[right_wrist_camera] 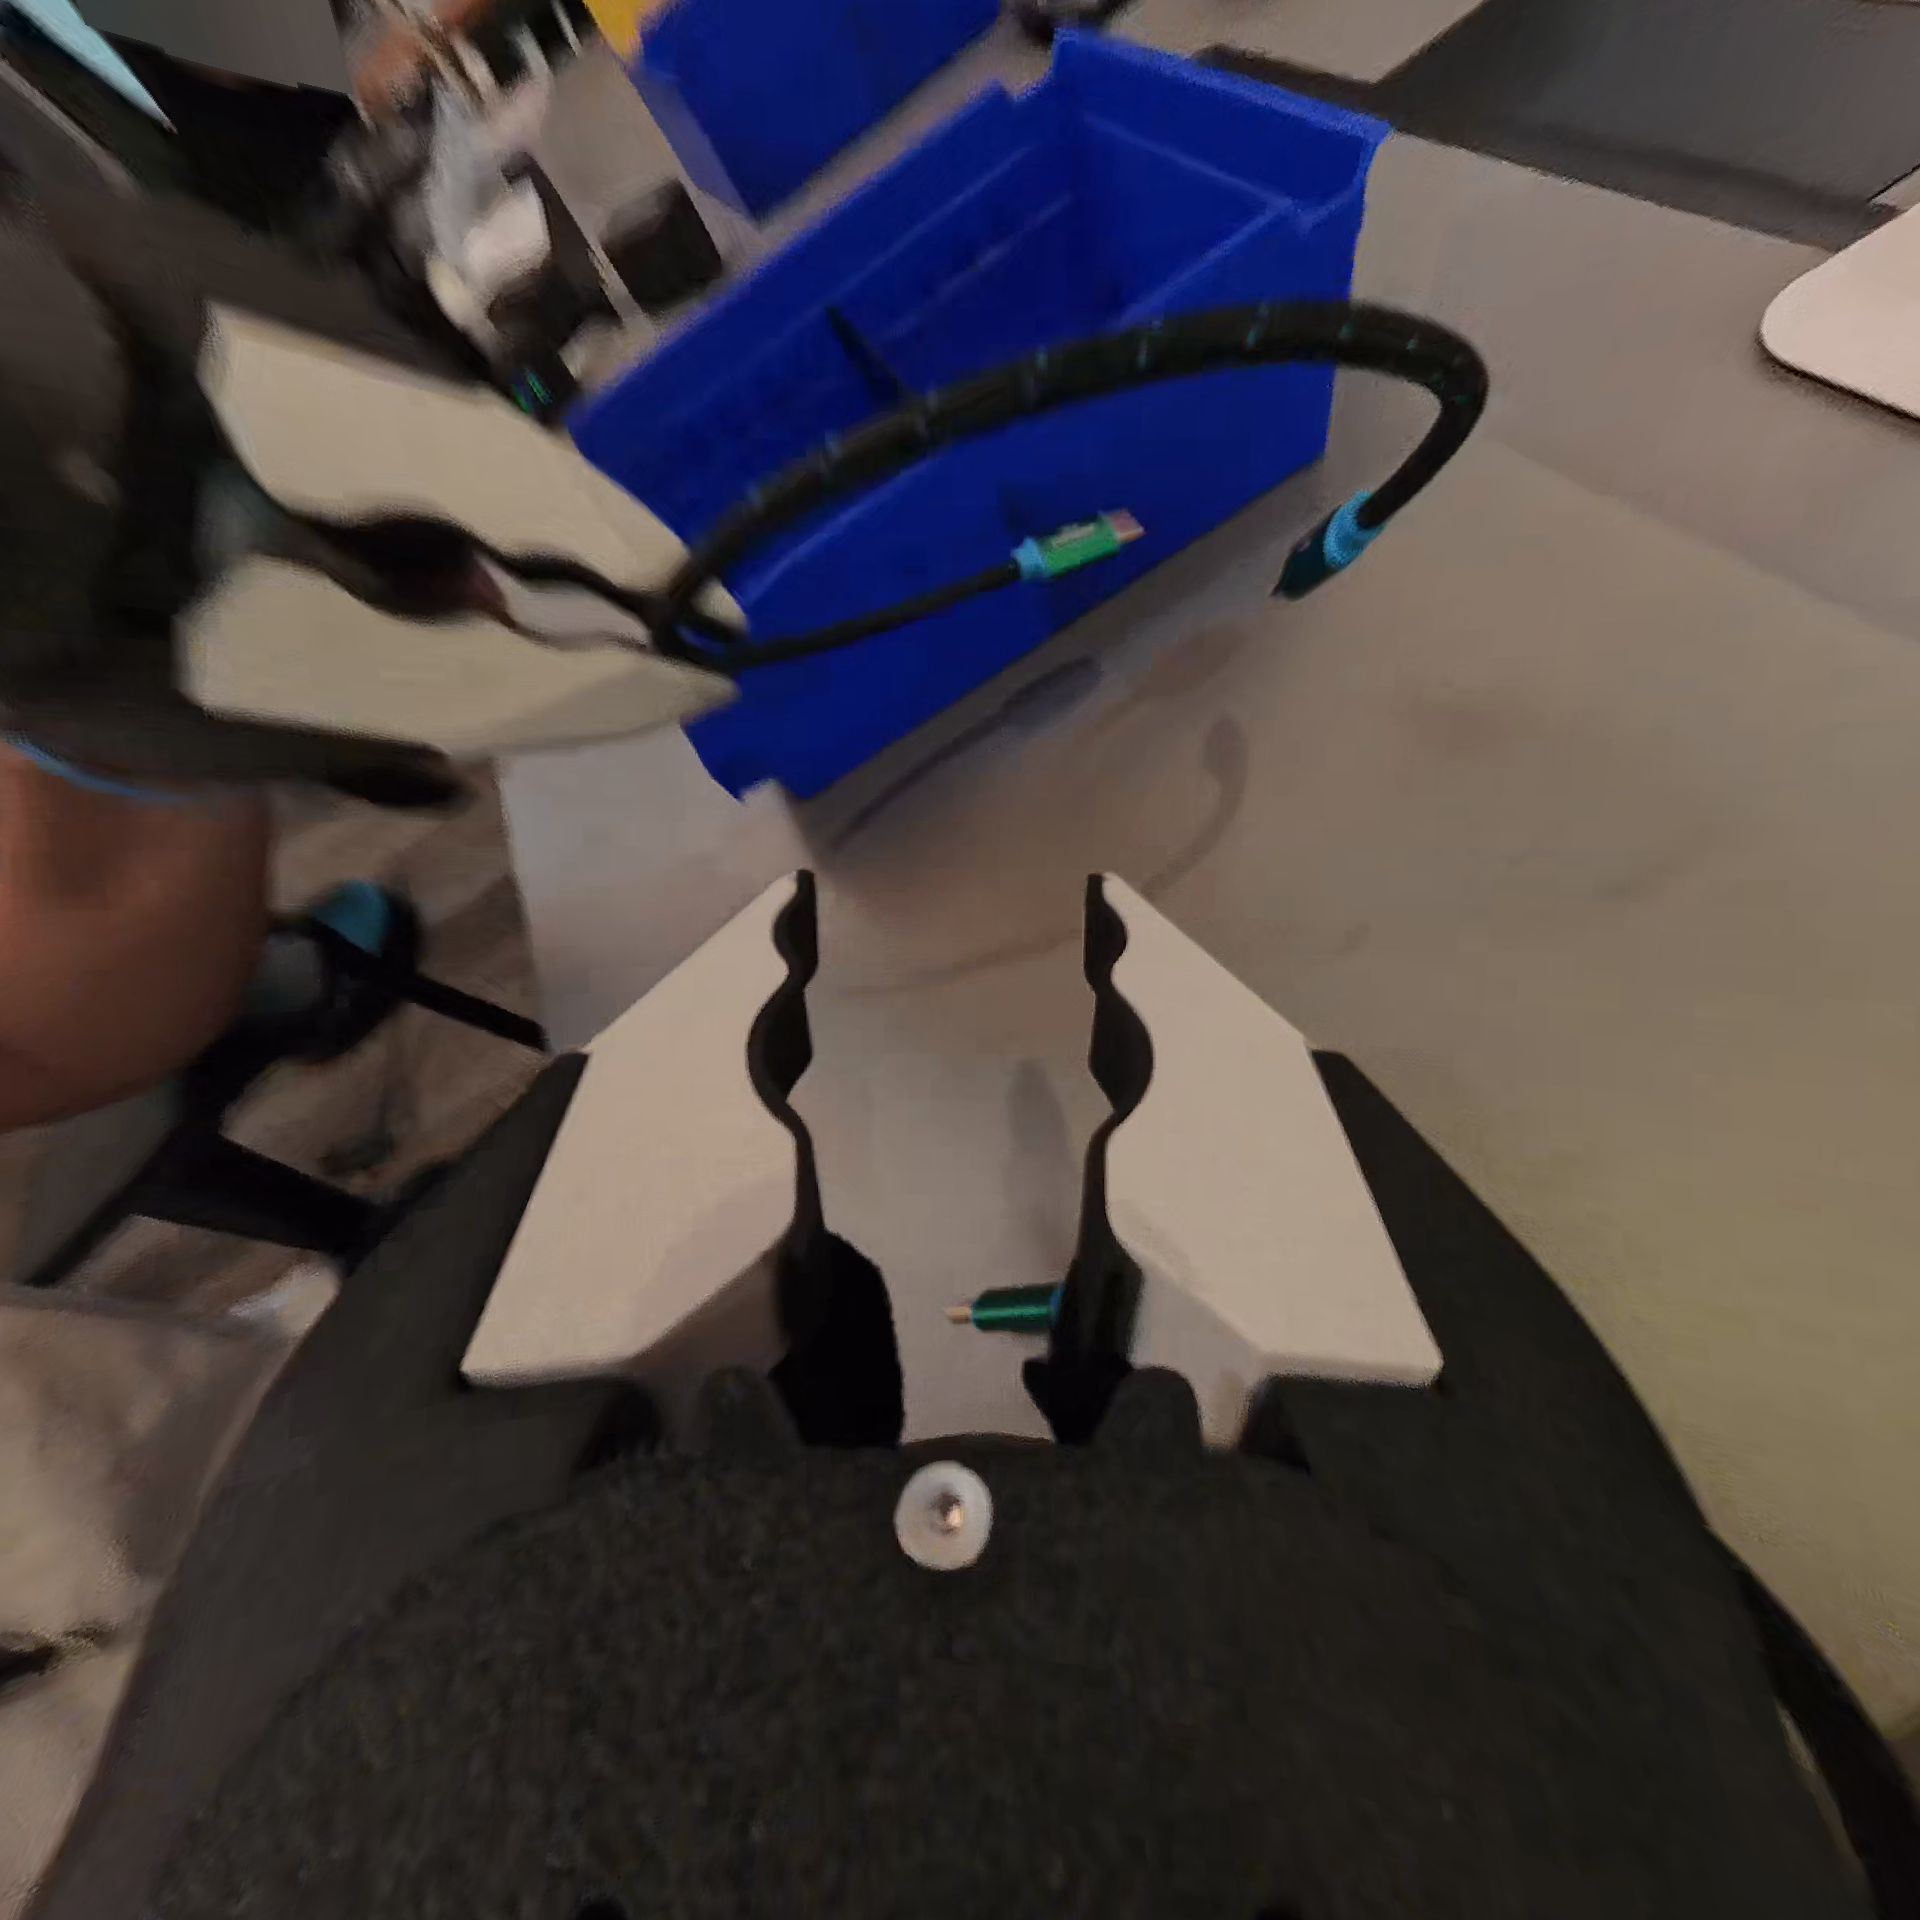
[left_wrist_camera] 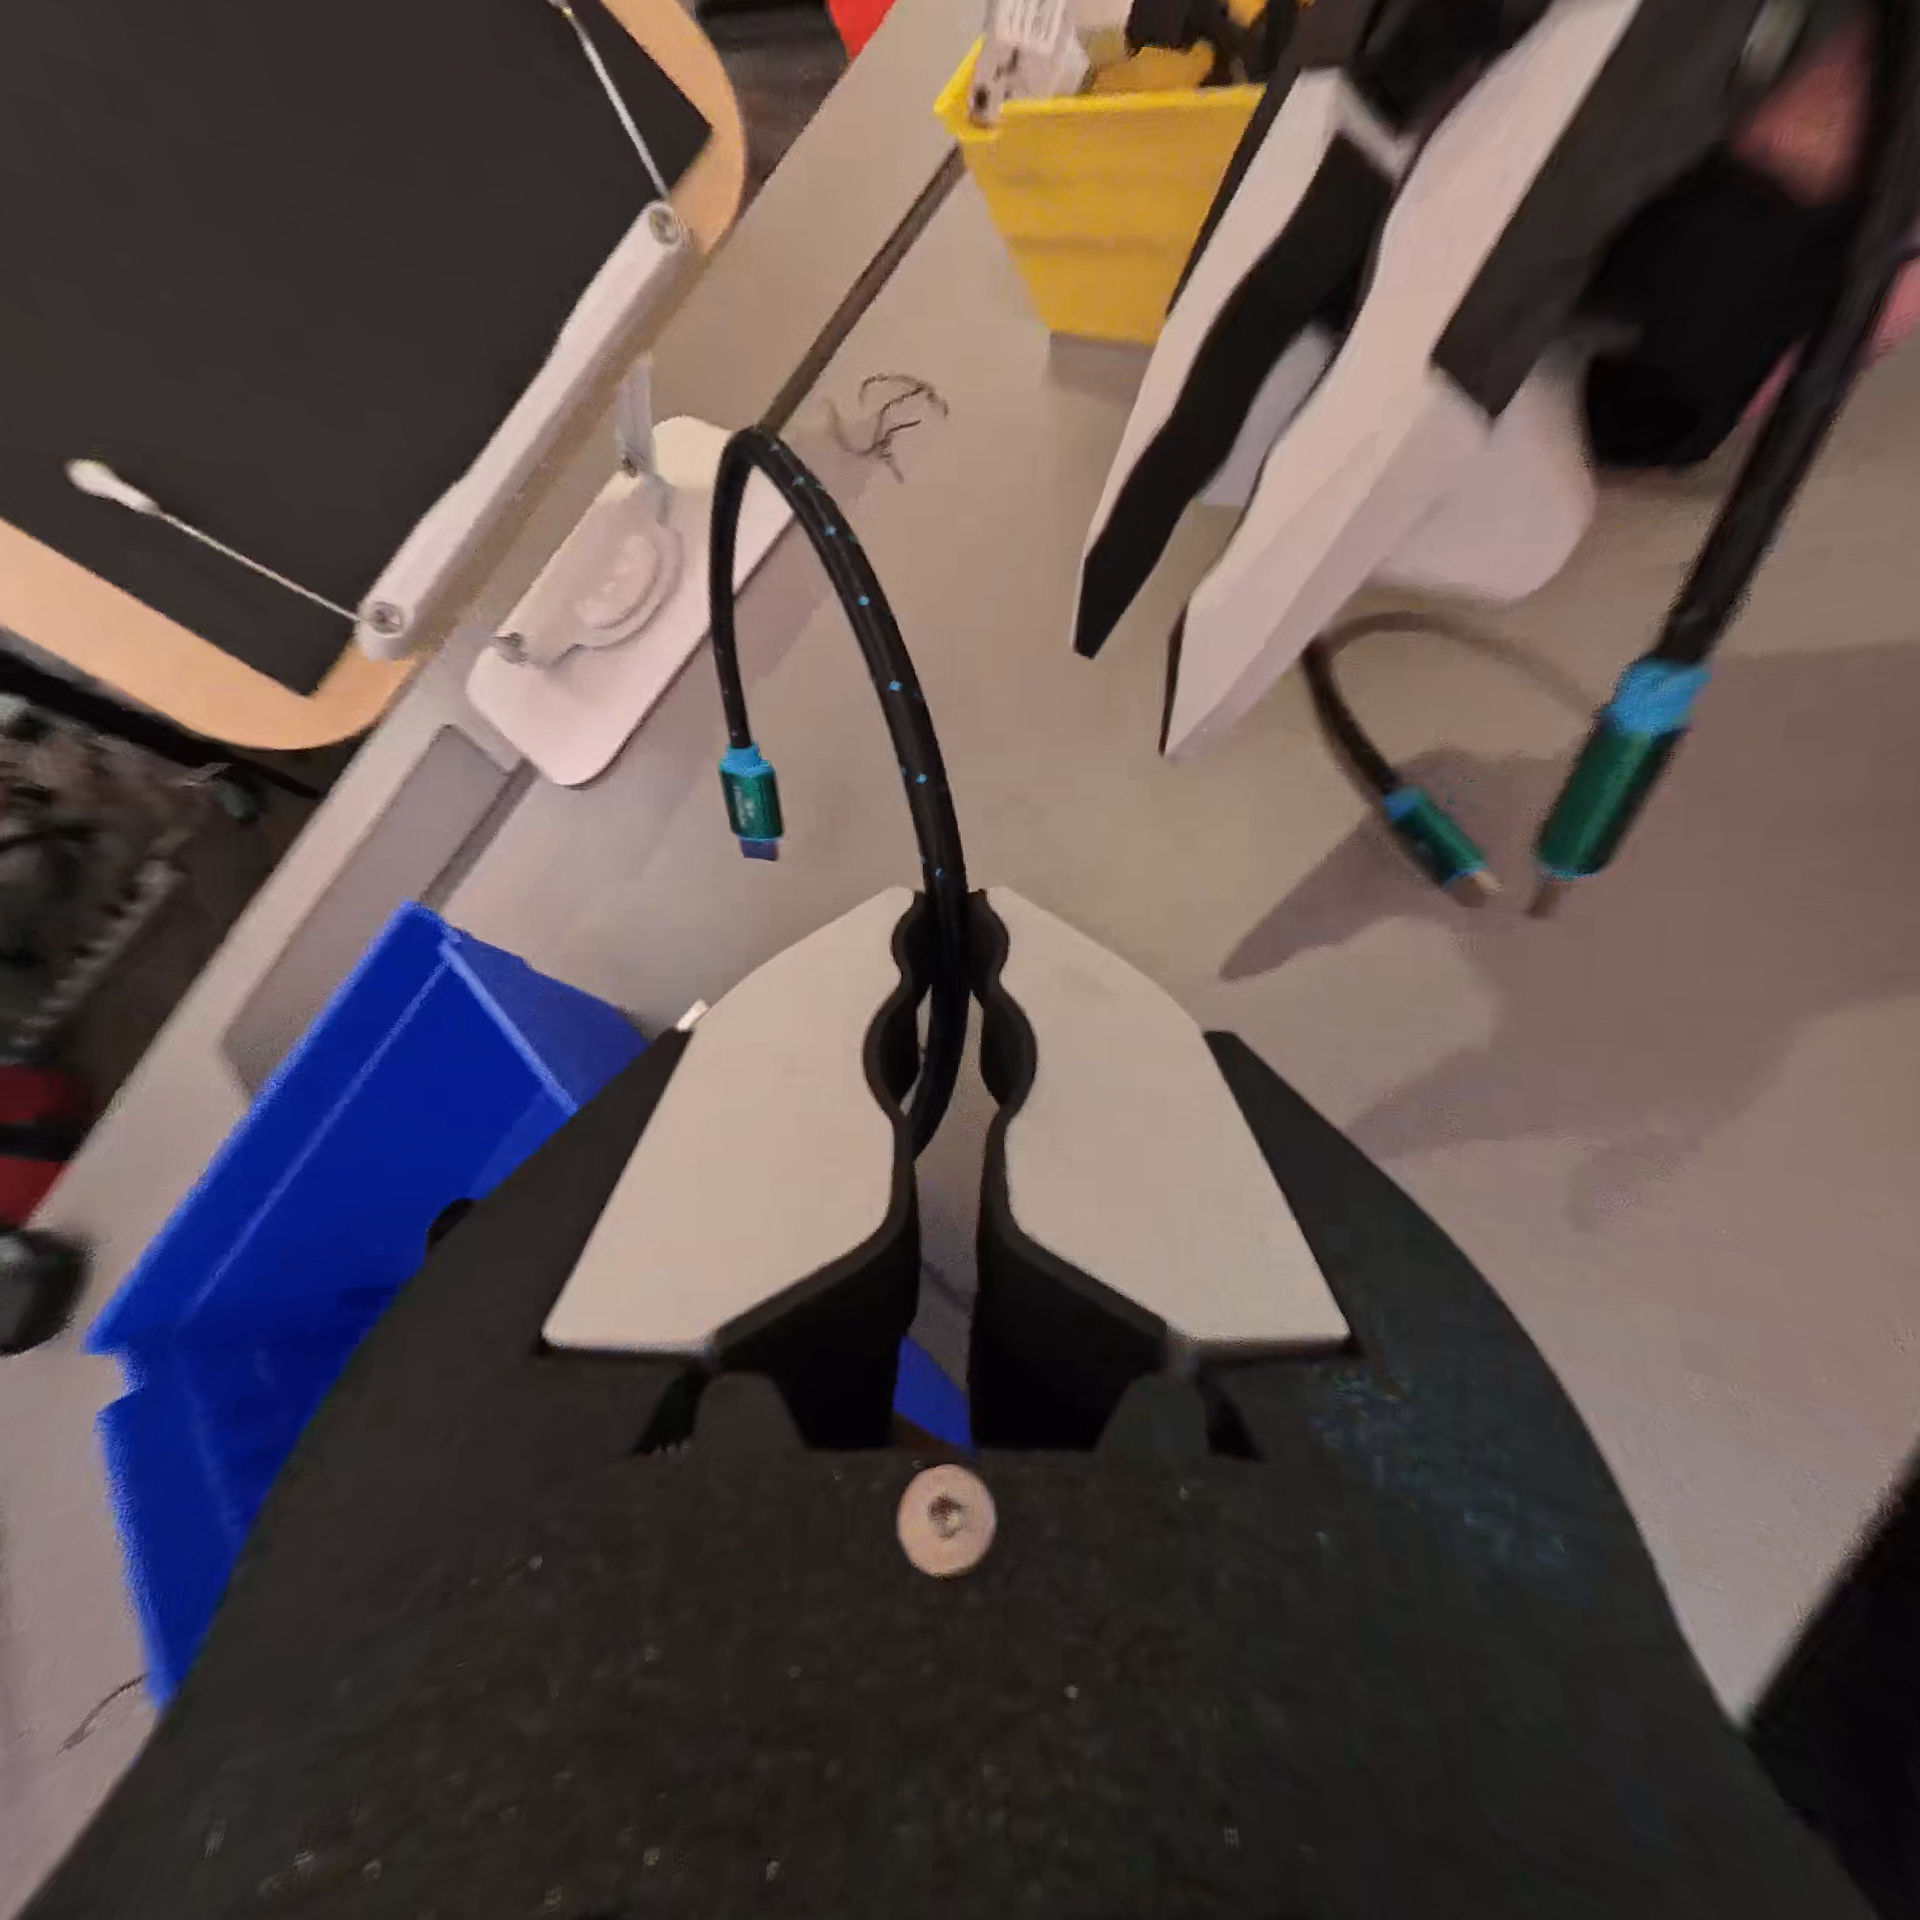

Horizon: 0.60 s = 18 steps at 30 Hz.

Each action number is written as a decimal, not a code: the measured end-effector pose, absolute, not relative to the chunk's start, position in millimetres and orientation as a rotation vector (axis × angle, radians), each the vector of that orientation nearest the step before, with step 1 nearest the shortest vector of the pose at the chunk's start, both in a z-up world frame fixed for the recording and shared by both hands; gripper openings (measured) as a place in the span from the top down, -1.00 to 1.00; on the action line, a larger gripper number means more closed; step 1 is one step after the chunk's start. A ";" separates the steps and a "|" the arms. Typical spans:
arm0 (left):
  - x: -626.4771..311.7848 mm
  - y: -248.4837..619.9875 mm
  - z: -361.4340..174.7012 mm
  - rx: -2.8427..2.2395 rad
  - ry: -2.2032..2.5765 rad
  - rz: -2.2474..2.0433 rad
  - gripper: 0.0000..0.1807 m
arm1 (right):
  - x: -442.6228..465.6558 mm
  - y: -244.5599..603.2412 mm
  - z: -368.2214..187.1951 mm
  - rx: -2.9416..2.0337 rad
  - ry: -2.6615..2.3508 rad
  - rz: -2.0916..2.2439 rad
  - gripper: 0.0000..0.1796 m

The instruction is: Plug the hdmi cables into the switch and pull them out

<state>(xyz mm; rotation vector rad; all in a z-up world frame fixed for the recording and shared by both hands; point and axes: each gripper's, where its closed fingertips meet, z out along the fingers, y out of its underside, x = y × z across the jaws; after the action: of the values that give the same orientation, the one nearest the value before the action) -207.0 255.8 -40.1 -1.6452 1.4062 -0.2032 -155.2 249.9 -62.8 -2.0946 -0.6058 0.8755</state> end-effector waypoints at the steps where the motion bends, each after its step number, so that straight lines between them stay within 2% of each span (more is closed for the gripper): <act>1: -203.1 256.9 -44.1 -1.626 1.354 -0.176 0.93 | -155.3 250.0 -55.6 -2.062 -0.536 0.951 0.43; 7: -170.6 240.8 -73.5 -1.501 1.230 -0.157 0.93 | -155.1 256.8 -29.8 -1.950 -0.253 1.294 0.44; 9: -165.3 236.0 -79.9 -1.503 1.213 -0.178 0.93 | -152.2 258.2 -32.1 -1.983 -0.243 1.281 0.65; 10: -164.2 234.7 -82.0 -1.515 1.198 -0.201 0.93 | -147.3 259.4 -39.1 -2.033 -0.249 1.216 0.85; 14: -164.4 225.8 -94.6 -1.571 1.182 -0.287 0.92 | -146.7 251.3 -46.6 -2.134 -0.357 1.112 0.86; 16: -172.4 213.3 -105.5 -1.621 1.166 -0.354 0.63 | -145.9 247.7 -41.6 -2.157 -0.426 1.011 0.91; 18: -184.3 192.9 -113.6 -1.651 1.160 -0.465 0.56 | -141.3 244.7 -26.0 -2.144 -0.448 0.900 0.93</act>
<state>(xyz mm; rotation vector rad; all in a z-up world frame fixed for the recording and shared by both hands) -184.3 192.9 -113.6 -1.6508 1.1603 -0.4654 -141.3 244.7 -26.0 -2.1438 -0.4482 0.9003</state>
